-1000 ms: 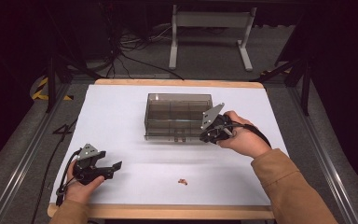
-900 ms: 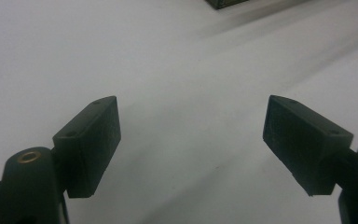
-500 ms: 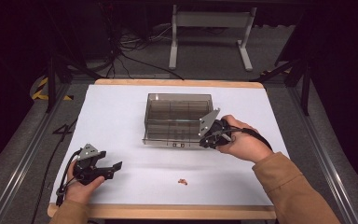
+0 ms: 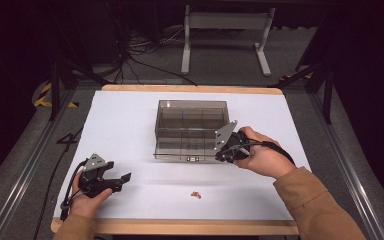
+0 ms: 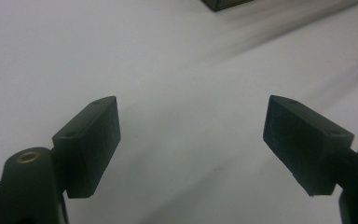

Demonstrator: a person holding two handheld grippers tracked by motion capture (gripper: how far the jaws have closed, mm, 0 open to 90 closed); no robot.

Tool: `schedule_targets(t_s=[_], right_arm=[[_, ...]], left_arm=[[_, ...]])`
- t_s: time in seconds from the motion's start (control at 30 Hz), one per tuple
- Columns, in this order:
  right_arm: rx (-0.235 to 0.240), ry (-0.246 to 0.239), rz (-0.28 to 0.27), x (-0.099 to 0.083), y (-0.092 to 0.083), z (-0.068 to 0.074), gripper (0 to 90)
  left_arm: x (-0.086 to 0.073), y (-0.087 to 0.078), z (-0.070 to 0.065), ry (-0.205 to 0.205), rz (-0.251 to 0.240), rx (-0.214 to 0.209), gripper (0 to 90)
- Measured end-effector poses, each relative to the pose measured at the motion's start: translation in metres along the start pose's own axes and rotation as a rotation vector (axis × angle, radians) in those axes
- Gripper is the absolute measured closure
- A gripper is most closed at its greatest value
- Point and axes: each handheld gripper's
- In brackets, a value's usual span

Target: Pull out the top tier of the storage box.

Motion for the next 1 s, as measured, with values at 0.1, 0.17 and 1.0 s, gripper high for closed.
schedule_targets(t_s=[0.1, 0.17, 1.0], right_arm=[[0.003, -0.001, 0.0, -0.001, 0.0, 0.003, 85.2], [0.003, -0.004, 0.0, -0.001, 0.0, 0.004, 85.5], [-0.021, 0.025, -0.024, -0.004, -0.004, 0.009, 72.2]], left_arm=[[0.0, 0.0, 0.0, 0.001, 0.0, 0.001, 19.5], [0.0, 0.0, 0.0, -0.001, 0.0, 0.001, 19.5], [0.001, 0.002, 0.0, 0.004, 0.008, -0.001, 19.5]])
Point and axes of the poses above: each handheld gripper's, and its own axes: y roughly forward along the jaws, x roughly out of its top, z roughly to its left, and after that the axes turned 3 degrees about z, right-handed
